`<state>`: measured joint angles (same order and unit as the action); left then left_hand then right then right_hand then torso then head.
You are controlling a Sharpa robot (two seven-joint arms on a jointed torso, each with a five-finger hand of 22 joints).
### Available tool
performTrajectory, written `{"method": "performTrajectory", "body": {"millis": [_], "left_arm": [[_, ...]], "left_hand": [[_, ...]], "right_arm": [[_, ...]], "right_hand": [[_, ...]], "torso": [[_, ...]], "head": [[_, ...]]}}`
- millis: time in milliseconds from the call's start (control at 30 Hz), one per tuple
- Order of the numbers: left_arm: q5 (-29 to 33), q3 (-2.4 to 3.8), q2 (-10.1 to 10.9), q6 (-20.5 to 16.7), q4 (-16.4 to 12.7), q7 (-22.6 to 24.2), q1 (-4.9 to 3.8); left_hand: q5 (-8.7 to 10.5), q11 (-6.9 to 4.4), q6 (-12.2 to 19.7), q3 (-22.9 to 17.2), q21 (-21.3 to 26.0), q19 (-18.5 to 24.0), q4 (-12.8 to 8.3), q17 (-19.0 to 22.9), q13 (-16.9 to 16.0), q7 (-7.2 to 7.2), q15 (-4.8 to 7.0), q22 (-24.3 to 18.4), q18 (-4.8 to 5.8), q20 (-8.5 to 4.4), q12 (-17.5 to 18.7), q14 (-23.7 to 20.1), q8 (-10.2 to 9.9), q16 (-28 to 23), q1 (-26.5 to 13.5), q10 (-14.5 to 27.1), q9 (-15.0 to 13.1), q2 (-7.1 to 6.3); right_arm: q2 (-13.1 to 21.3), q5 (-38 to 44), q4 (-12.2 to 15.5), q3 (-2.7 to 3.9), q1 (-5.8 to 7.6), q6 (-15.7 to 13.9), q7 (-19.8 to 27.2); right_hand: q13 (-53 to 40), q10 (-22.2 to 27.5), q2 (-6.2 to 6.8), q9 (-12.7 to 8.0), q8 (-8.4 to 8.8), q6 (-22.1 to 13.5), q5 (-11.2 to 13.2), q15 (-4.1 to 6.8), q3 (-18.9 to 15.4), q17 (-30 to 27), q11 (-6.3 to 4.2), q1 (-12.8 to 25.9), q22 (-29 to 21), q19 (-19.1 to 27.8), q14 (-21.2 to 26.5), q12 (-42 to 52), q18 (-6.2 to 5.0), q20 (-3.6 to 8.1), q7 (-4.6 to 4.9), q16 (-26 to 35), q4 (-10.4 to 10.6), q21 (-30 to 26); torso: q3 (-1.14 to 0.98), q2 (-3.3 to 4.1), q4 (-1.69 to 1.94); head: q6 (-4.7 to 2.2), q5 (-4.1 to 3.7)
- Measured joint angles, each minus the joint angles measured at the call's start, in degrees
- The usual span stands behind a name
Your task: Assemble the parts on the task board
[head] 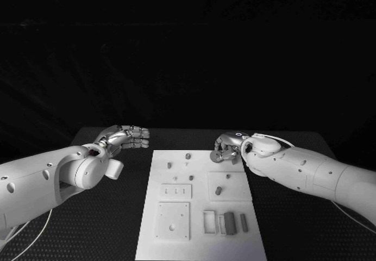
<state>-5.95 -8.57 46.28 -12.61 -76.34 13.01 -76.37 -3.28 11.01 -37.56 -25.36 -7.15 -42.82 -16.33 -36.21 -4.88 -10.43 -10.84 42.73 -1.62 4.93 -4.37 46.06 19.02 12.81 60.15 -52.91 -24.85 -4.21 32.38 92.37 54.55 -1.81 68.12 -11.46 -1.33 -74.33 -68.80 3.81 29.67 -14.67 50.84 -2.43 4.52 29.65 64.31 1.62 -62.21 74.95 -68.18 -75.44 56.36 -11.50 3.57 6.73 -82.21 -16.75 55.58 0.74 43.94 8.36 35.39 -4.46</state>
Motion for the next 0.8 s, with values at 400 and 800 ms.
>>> {"method": "performTrajectory", "body": {"millis": [400,800], "left_arm": [[0.0,0.01,-0.1,0.0,0.0,-0.1,0.0],[0.0,0.0,0.0,0.0,0.0,-0.2,0.0]], "left_hand": [[0.0,0.0,0.0,0.0,0.0,0.0,0.0,0.0,0.0,0.0,0.0,0.0,-0.59,0.0,0.0,0.0,0.0,0.0,0.0,0.0,0.0,0.0],[0.0,0.0,0.0,0.0,0.0,0.0,0.0,0.0,0.0,0.0,0.0,0.0,-0.58,0.0,0.0,0.0,-0.2,0.0,0.0,0.0,0.0,0.0]], "right_arm": [[-0.4,1.8,-0.2,0.07,-0.21,-1.1,-0.1],[-0.5,5.0,0.2,-0.45,-0.53,-3.2,-0.7]], "right_hand": [[0.6,-0.2,-1.72,0.0,-0.1,0.1,-0.2,0.21,-0.2,-0.3,-0.21,-0.9,0.0,0.1,0.2,0.0,0.0,0.11,-0.05,0.0,0.2,0.0],[1.1,-0.2,-0.11,0.1,0.02,0.1,-0.2,0.21,-1.2,-0.3,-0.21,-2.8,0.0,0.5,0.2,0.2,0.06,0.23,-0.07,-0.2,-0.1,0.3]], "torso": [[0.03,0.05,0.01],[0.04,-0.01,-0.06]], "head": [[0.35,-0.1],[0.55,-0.1]]}}
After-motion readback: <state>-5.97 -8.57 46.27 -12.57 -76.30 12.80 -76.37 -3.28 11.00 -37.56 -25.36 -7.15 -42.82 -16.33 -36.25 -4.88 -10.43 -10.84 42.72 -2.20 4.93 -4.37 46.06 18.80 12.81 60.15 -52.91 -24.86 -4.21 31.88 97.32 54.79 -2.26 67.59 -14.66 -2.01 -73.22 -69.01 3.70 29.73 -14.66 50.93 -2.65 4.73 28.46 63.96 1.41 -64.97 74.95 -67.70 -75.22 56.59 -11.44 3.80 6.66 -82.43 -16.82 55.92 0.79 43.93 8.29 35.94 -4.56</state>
